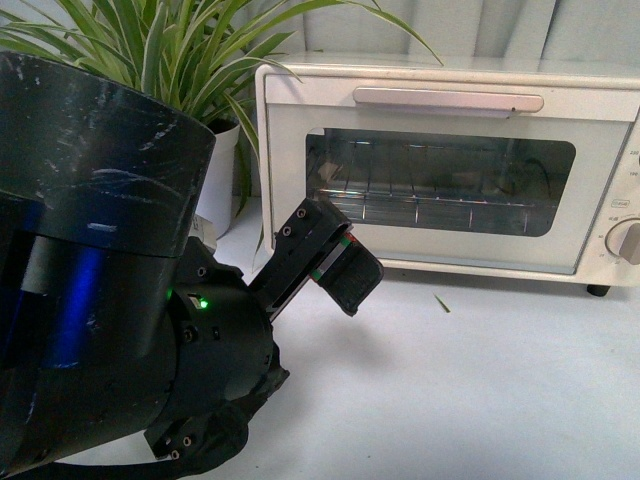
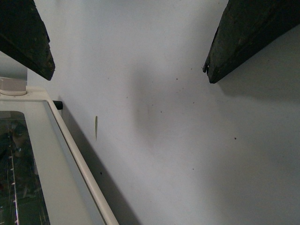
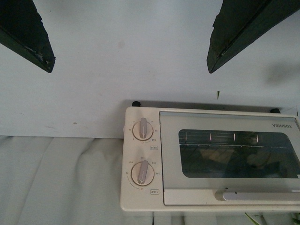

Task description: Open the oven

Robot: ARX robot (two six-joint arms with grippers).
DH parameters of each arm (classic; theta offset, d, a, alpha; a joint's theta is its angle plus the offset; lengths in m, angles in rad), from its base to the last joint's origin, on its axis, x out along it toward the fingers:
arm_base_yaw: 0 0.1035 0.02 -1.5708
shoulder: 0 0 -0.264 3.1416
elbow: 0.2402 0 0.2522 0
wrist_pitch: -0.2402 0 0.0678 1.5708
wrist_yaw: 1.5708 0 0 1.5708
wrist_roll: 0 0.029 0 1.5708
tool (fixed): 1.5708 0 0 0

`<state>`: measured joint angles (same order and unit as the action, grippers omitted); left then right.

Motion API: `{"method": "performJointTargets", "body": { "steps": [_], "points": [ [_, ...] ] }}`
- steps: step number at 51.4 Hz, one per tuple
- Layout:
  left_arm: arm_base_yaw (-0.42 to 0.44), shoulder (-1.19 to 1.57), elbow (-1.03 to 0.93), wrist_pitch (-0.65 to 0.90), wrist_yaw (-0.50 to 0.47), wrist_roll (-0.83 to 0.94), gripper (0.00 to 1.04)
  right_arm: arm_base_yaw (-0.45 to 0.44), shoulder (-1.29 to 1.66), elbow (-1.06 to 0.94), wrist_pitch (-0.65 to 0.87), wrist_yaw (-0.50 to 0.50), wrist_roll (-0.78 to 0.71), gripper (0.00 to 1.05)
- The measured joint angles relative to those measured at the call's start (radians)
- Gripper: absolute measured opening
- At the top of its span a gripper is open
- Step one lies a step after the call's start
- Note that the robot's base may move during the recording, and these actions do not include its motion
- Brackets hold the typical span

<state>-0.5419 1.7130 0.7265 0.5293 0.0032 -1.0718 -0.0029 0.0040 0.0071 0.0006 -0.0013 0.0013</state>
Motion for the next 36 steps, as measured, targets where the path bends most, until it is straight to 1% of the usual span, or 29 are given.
{"method": "performJointTargets", "body": {
  "steps": [14, 17, 18, 20, 23, 25, 29, 32, 36],
  "points": [
    [0.008, 0.024, 0.018, 0.0, 0.0, -0.034, 0.98, 0.0, 0.001, 0.0, -0.001, -0.001, 0.0, 0.95],
    [0.009, 0.029, 0.023, 0.001, -0.001, -0.039, 0.98, -0.01, 0.044, 0.021, -0.05, -0.085, 0.059, 0.95],
    [0.009, 0.03, 0.024, 0.001, -0.001, -0.04, 0.98, -0.008, 0.072, 0.029, -0.044, -0.096, 0.087, 0.95],
    [0.009, 0.034, 0.028, 0.003, -0.003, -0.047, 0.98, 0.009, 0.138, 0.046, -0.01, -0.09, 0.114, 0.95],
    [0.009, 0.038, 0.029, 0.007, -0.003, -0.056, 0.98, 0.052, 0.267, 0.084, 0.089, -0.05, 0.133, 0.95],
    [0.009, 0.039, 0.029, 0.008, -0.004, -0.059, 0.98, 0.084, 0.378, 0.131, 0.177, -0.026, 0.134, 0.95],
    [0.009, 0.04, 0.029, 0.008, -0.008, -0.06, 0.98, 0.129, 0.558, 0.232, 0.288, 0.01, 0.132, 0.95],
    [0.009, 0.04, 0.03, 0.008, -0.008, -0.063, 0.98, 0.161, 0.701, 0.324, 0.335, 0.035, 0.134, 0.95],
    [0.009, 0.04, 0.031, 0.008, -0.01, -0.064, 0.98, 0.198, 0.867, 0.438, 0.354, 0.078, 0.138, 0.95]
  ]
}}
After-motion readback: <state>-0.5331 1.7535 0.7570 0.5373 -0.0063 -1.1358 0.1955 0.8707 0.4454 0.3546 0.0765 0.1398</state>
